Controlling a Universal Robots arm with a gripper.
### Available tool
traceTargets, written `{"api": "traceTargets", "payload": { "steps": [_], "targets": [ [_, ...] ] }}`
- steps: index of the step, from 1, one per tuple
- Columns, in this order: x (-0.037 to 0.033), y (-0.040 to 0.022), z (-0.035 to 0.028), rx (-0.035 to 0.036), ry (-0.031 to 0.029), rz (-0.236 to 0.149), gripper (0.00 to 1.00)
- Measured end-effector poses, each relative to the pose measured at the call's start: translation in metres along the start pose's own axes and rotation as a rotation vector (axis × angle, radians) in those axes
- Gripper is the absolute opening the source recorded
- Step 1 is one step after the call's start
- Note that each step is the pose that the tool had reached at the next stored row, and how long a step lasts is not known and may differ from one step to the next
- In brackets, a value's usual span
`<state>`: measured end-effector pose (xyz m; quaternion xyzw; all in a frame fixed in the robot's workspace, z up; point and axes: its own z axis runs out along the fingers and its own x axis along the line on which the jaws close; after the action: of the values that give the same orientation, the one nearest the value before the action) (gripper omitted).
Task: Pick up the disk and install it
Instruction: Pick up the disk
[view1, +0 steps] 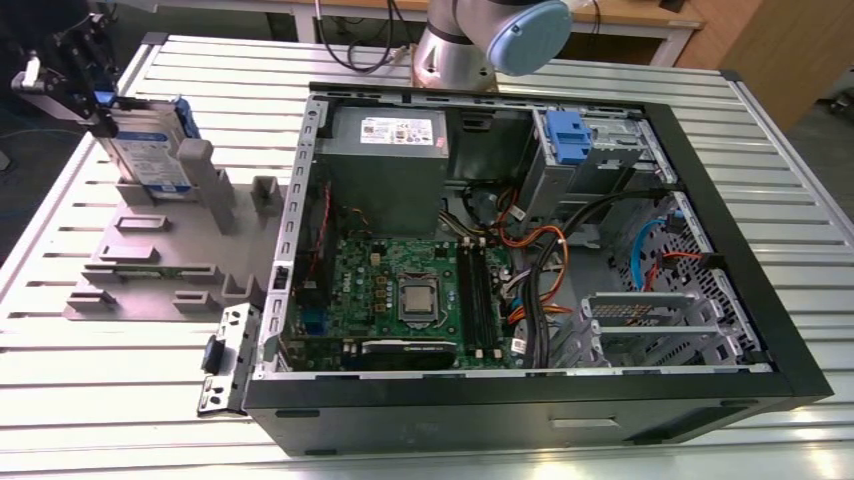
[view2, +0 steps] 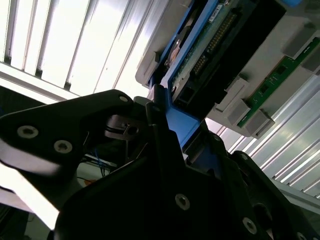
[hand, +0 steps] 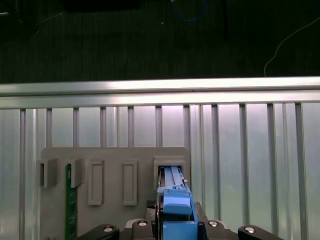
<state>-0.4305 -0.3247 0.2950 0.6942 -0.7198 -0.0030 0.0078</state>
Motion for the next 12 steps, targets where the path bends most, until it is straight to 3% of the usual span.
{"api": "traceTargets", "payload": {
  "steps": [12],
  "targets": [
    [0.0000, 0.0001, -0.0084, 0.0002, -0.0001, 0.000, 0.37]
  ]
}}
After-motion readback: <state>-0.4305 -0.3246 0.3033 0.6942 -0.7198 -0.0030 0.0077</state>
